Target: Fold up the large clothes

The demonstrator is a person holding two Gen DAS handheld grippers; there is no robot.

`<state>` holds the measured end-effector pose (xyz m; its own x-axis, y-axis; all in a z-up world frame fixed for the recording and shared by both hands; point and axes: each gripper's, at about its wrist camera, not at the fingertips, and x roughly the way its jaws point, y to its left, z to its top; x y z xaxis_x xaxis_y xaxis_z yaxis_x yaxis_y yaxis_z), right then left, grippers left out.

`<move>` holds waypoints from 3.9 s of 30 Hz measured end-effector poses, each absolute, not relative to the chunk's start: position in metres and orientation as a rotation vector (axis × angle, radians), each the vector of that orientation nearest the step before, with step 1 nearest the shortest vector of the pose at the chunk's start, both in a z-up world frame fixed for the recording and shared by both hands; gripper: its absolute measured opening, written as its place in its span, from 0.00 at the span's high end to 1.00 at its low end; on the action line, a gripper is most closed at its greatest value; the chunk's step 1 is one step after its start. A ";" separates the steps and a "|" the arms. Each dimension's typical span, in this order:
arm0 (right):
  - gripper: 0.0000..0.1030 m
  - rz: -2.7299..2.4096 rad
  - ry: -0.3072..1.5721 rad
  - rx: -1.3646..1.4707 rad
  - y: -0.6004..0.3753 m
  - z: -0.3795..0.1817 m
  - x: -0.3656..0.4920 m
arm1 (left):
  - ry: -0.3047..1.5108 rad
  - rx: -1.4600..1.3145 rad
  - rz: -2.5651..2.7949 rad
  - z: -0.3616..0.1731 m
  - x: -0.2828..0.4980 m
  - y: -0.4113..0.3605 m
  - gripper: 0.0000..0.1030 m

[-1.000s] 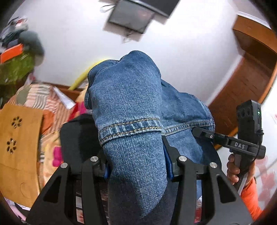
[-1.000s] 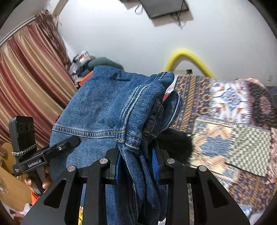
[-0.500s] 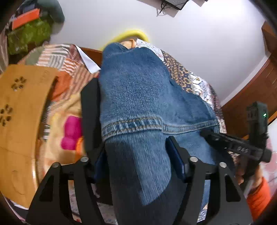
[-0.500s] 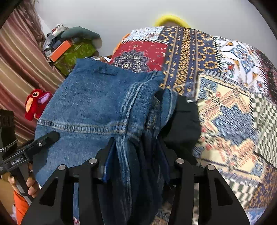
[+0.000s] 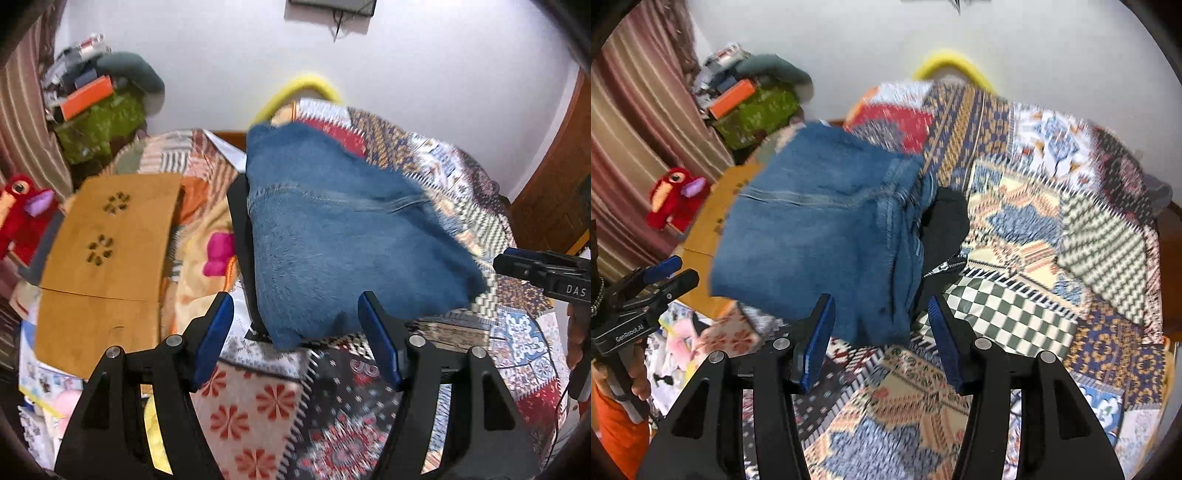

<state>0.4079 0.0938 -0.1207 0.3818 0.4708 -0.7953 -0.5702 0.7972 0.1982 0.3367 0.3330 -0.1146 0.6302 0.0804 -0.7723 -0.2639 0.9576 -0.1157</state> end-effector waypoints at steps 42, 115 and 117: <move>0.02 0.645 0.079 0.065 -0.021 0.028 0.120 | 0.022 -0.023 0.373 0.057 0.032 0.146 0.00; 0.02 0.642 0.168 0.050 -0.030 0.014 0.120 | 0.109 -0.070 0.278 0.031 0.053 0.142 0.00; 0.02 0.641 0.169 0.051 -0.030 0.014 0.121 | 0.109 -0.072 0.276 0.031 0.052 0.143 0.00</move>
